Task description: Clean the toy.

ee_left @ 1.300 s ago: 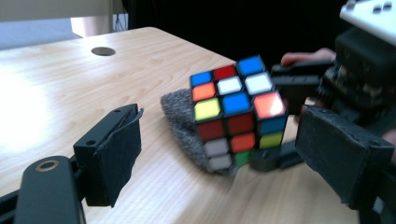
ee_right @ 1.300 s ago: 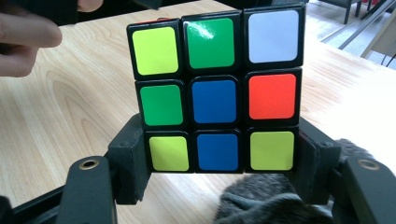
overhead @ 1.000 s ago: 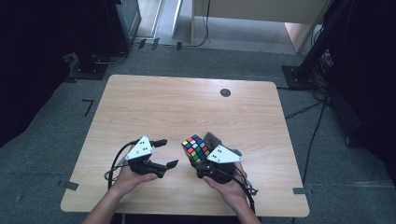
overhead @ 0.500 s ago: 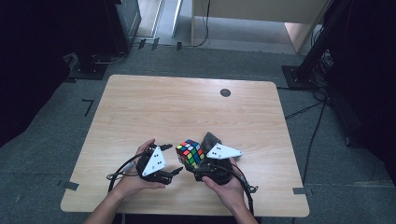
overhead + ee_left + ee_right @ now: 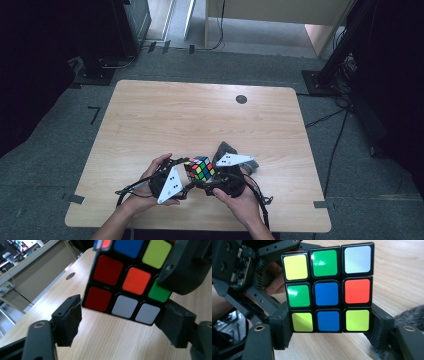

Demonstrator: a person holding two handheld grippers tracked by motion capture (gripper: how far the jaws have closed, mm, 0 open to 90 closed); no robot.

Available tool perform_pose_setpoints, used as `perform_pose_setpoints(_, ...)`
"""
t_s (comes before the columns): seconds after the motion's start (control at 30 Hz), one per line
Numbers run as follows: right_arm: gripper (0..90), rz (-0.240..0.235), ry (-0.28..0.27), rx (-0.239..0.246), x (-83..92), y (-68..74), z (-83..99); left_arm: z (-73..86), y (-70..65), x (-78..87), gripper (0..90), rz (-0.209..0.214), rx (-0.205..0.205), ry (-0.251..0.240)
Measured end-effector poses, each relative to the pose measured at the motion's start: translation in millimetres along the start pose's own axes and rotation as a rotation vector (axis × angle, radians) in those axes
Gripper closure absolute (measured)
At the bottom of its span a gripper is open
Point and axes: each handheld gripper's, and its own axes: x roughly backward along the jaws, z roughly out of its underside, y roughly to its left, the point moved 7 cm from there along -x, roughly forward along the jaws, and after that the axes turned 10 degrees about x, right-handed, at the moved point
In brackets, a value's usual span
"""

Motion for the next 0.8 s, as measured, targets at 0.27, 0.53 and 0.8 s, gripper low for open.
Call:
perform_pose_setpoints(0.27,28.2,-0.023,-0.069,-0.045,8.5,-2.7,-5.8,-4.6,3.8,4.8,33.1,0.033,0.069,-0.038)
perform_pose_setpoints(0.53,23.1,-0.022,-0.089,-0.056,9.0,-2.7,-6.1,-5.0,2.3,4.8,33.2,0.045,0.079,-0.031)
perform_pose_setpoints(0.8,34.0,-0.022,-0.110,-0.172,12.5,-6.2,-6.6,-3.3,-0.4,2.3,33.1,0.035,0.072,-0.024)
